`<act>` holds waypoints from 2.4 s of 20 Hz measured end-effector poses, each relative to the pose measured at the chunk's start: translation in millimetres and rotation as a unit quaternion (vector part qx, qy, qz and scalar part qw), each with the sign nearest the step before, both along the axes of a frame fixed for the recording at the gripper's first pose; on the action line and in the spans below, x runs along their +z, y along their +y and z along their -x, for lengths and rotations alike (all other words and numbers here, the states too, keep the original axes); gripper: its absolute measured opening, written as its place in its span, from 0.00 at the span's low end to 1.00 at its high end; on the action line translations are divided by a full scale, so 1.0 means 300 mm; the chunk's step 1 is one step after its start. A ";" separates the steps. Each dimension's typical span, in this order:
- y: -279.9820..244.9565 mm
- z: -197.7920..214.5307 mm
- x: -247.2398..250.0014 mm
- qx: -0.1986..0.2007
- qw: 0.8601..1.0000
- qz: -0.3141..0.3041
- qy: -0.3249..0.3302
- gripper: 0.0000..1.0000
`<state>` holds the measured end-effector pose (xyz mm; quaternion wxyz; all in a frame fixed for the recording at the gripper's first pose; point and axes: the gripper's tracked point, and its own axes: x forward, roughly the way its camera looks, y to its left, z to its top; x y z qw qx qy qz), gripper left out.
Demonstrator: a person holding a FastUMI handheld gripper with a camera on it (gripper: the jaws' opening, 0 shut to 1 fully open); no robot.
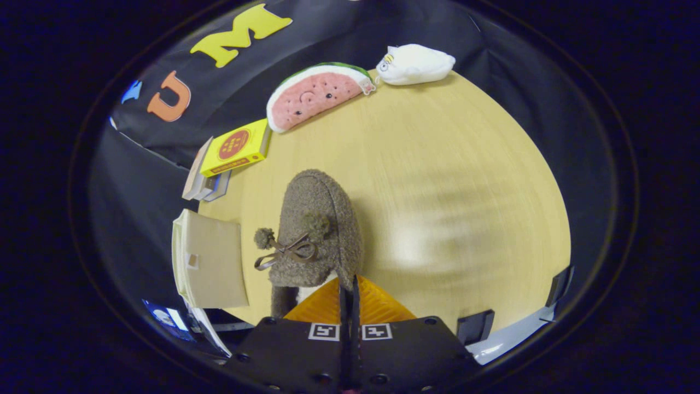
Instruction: Open the storage box then place both shoes into the box .Put the left shoe in first, then the right shoe, with the right side of both shoes facing outward in a uniform manner.
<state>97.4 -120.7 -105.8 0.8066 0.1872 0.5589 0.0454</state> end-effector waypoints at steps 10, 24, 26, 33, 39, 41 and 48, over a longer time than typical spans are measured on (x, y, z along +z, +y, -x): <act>0.451 0.022 0.257 0.030 0.999 -0.011 -0.032 0.00; 1.241 0.033 0.244 0.100 0.993 -0.013 -0.058 0.00; 1.296 0.004 0.189 0.086 0.994 0.001 -0.066 0.00; 1.303 -0.063 0.024 0.041 0.989 0.084 -0.117 0.01; 1.307 -0.035 -0.004 0.033 0.984 0.092 -0.150 0.01; 1.300 -0.027 -0.001 0.029 0.979 0.108 -0.169 0.03; 1.344 -0.014 0.064 -0.001 0.959 0.101 -0.265 0.40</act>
